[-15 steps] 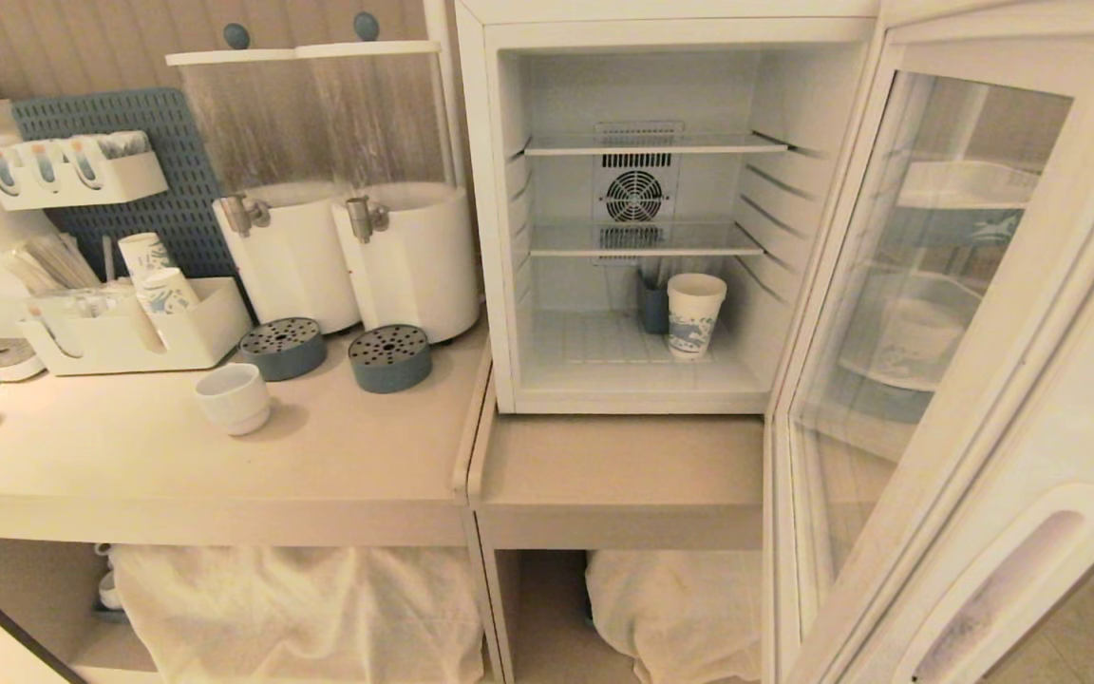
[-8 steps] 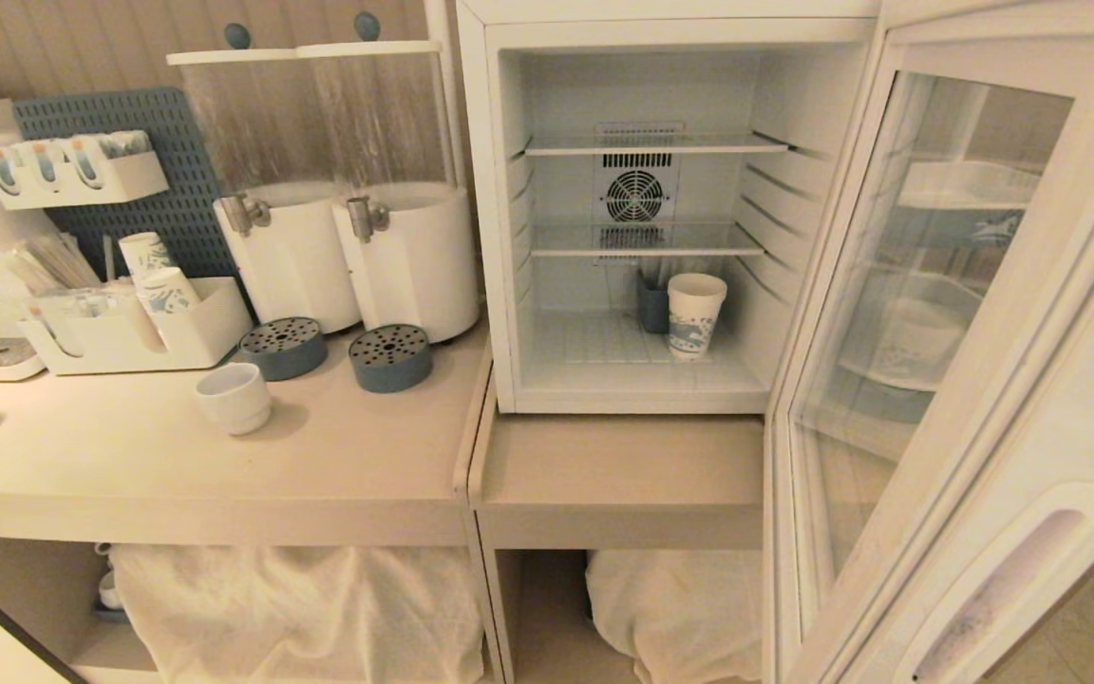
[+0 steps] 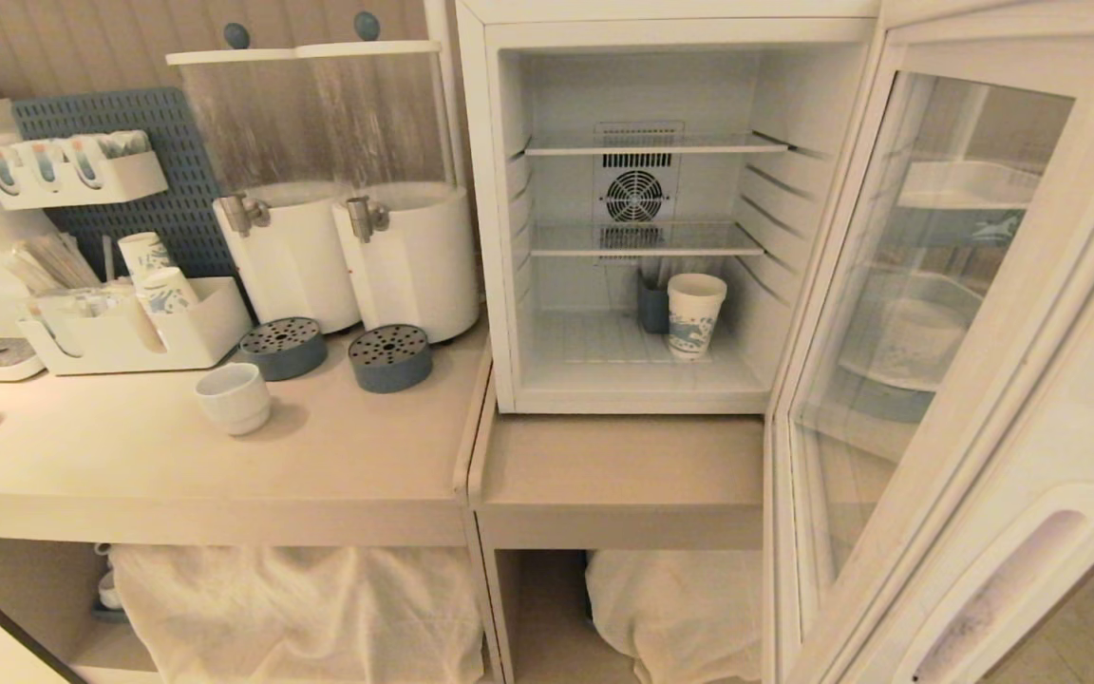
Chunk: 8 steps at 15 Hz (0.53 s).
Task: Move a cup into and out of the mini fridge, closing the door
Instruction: Put the ceramic cup in the freezer
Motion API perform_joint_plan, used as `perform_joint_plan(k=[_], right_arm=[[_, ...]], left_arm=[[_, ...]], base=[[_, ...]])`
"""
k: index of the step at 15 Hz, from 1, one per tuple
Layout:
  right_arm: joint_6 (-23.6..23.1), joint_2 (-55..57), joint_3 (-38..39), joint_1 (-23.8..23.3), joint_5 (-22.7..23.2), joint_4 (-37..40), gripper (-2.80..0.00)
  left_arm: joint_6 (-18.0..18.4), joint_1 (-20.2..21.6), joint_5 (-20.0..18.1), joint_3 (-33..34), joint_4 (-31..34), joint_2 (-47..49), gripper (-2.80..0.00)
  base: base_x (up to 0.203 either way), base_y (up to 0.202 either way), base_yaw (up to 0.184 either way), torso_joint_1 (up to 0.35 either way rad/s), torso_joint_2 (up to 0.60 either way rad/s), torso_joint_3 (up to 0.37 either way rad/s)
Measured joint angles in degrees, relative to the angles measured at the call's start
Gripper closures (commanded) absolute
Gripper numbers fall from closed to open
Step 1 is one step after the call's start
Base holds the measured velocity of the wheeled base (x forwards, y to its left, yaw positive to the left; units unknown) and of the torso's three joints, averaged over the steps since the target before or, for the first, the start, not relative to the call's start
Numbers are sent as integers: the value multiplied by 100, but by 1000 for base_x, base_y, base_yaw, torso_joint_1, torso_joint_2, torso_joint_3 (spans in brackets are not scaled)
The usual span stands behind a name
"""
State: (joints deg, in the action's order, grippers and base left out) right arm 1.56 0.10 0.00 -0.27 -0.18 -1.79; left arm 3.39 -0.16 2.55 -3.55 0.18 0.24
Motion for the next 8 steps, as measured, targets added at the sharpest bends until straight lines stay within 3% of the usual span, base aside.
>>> perform_joint_plan(k=[1, 3, 4, 8], right_arm=[[1, 0, 0, 0, 2, 0, 0], [1, 0, 0, 0, 0, 1, 0], [1, 0, 0, 0, 0, 0, 0], [0, 0, 0, 2, 2, 2, 0]], left_arm=[[22, 0, -121, 173, -260, -13, 0], [159, -2, -317, 195, 166, -24, 0], [195, 0, -348, 179, 465, -24, 0], [82, -2, -337, 173, 496, -32, 0]], base=[[0, 0, 0, 0, 0, 0], [0, 0, 0, 0, 0, 0], [0, 0, 0, 0, 0, 0], [0, 0, 0, 0, 0, 0]])
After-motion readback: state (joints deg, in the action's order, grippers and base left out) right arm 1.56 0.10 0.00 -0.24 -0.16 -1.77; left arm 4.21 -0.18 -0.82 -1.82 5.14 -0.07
